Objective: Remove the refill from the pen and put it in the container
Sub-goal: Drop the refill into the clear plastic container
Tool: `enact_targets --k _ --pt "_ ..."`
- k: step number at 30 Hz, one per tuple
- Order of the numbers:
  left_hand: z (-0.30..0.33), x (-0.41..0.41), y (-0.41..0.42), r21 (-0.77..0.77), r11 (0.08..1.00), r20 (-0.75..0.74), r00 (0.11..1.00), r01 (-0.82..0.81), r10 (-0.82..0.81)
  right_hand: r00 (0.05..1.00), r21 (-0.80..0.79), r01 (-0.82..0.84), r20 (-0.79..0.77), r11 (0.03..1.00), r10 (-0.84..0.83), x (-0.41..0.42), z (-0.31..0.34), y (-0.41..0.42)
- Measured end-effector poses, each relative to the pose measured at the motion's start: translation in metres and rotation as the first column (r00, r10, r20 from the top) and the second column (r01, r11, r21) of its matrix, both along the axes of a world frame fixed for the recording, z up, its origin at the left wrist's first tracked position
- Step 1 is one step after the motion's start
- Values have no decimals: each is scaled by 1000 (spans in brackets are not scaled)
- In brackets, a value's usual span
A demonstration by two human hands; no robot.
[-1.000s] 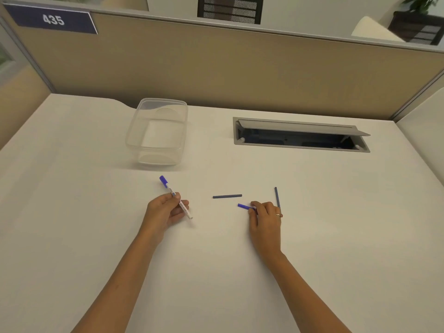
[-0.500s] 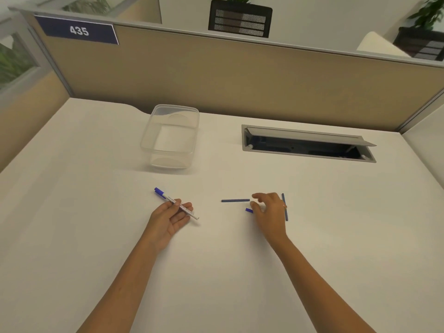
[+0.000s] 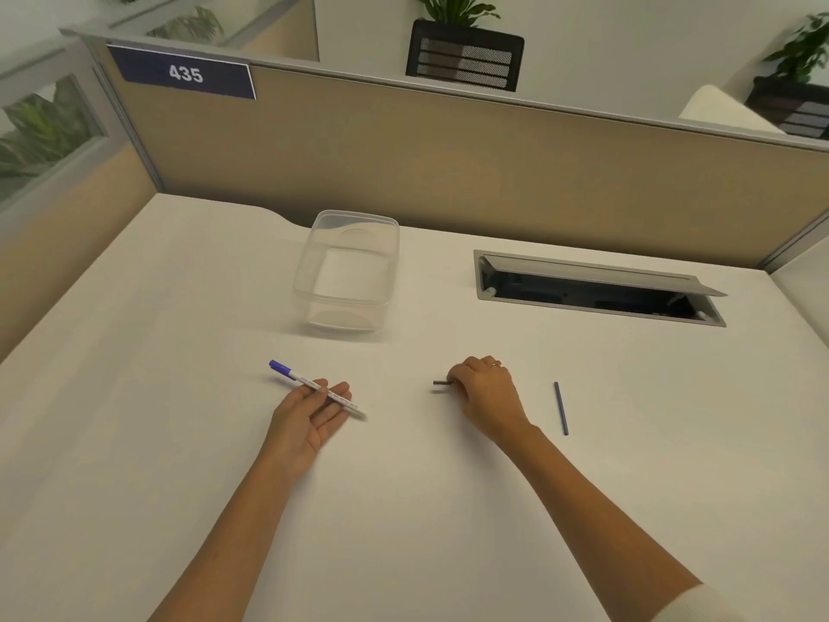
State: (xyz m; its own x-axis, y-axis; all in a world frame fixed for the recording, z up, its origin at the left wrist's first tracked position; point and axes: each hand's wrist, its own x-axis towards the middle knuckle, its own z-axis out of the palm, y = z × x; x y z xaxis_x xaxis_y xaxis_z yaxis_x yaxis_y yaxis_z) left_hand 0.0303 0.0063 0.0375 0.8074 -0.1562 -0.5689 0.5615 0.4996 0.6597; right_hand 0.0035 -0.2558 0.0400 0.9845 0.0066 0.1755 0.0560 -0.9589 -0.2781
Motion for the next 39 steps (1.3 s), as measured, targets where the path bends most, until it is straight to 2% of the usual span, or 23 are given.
enact_targets --k 3,6,10,14,18,21,24,32,36,39 --pt "0 12 9 4 1000 9 1000 -29 29 995 264 95 -38 960 -89 19 24 13" --pt "-1 21 15 -11 998 19 998 -54 54 984 481 144 22 865 -176 46 58 30" --pt "-2 30 21 -74 995 33 997 -73 76 986 599 98 51 794 -160 91 94 56" --pt "-6 32 24 -127 988 31 995 -86 91 990 645 111 -7 756 -139 148 112 84" --pt "-9 33 26 -150 984 22 995 -93 97 986 597 164 -115 786 -119 201 104 108" --pt "-11 34 27 -151 984 25 995 -94 99 958 470 250 -250 847 -144 238 81 119" --pt "-13 34 26 -149 984 31 994 -100 106 930 335 296 -316 895 -189 259 58 125" --pt "-18 33 25 -132 986 47 992 -106 113 901 91 273 -374 958 -221 264 33 127" --pt "-17 32 24 -117 987 47 992 -114 120 920 87 230 -343 969 -188 261 39 124" --pt "-14 31 23 -103 988 53 992 -113 119 960 148 217 -210 965 -184 259 51 116"
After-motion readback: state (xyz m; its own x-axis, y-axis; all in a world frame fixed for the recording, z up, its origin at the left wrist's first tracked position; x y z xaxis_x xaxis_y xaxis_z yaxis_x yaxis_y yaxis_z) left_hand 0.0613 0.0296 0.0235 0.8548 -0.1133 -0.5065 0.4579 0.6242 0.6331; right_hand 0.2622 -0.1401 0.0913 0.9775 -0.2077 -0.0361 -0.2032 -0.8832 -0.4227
